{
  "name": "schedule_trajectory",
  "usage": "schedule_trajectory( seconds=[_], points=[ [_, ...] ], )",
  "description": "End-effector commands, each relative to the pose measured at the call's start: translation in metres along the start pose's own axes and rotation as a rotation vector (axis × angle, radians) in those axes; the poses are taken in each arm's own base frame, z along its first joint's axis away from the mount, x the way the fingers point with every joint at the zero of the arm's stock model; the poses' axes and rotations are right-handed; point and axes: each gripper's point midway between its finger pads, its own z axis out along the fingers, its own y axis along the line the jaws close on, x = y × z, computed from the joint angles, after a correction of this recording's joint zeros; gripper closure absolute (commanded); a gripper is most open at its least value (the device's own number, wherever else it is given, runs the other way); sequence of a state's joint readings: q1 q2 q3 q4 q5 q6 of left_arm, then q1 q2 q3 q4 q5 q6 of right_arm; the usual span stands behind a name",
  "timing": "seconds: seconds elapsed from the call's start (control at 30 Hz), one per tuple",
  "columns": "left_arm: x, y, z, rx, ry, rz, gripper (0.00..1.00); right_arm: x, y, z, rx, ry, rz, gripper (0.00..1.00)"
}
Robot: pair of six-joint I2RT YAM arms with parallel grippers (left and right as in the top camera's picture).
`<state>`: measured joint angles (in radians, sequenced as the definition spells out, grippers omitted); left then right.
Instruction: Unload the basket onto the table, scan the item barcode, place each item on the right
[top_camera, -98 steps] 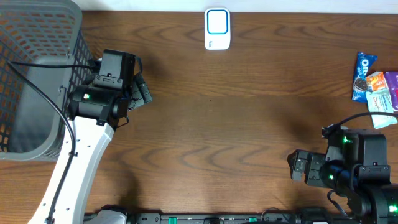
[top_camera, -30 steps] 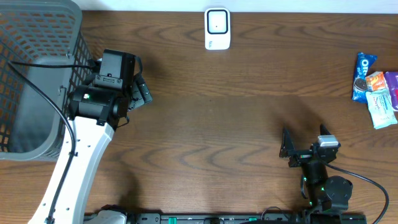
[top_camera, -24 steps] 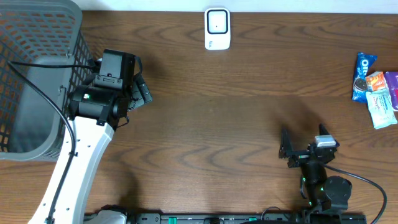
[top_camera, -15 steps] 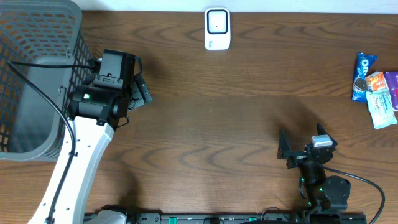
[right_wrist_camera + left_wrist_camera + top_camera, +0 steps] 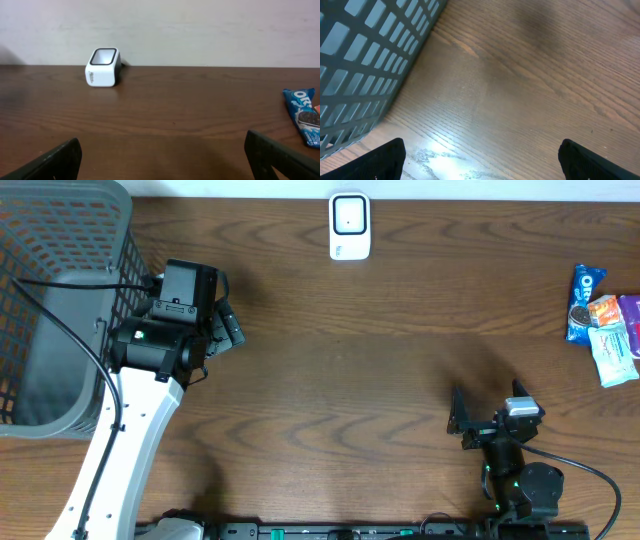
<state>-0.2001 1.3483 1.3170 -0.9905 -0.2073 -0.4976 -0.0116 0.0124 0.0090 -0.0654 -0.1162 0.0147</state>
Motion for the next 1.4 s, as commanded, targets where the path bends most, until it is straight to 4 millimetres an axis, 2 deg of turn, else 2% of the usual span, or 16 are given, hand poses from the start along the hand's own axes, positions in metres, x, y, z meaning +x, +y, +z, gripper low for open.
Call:
schedule_trajectory(
  seconds=[0.0,0.63,0.8,0.9,1.03,1.13,1.3,1.37],
  points=[
    [0.000,0.000,0.000,0.001,0.006,-0.010,0.02,0.000,0.001,0.000,-0.004,-0.002,0.013,0.01],
    [0.000,0.000,0.000,0.001,0.005,-0.010,0.02,0.001,0.001,0.000,-0.004,-0.002,0.013,0.01],
    [0.024,0.004,-0.001,0.002,0.111,0.014,0.02,0.000,0.001,0.000,-0.004,-0.002,0.013,0.01],
    [0.021,0.009,-0.001,-0.027,0.096,0.014,0.02,0.001,0.001,0.000,-0.004,-0.002,0.013,0.01],
    [0.033,0.009,-0.003,-0.012,0.146,0.024,0.02,0.001,0.001,0.000,-0.004,-0.002,0.013,0.01],
    [0.042,0.009,-0.007,0.014,0.160,0.051,0.02,0.000,0.001,0.000,-0.004,-0.002,0.013,0.01],
    [0.061,0.021,-0.006,0.020,0.152,0.066,0.02,0.000,0.001,0.000,-0.004,-0.002,0.013,0.01],
    [0.073,0.020,-0.001,0.087,0.112,0.127,0.02,0.001,0.001,0.000,-0.004,-0.002,0.013,0.01]
  ],
)
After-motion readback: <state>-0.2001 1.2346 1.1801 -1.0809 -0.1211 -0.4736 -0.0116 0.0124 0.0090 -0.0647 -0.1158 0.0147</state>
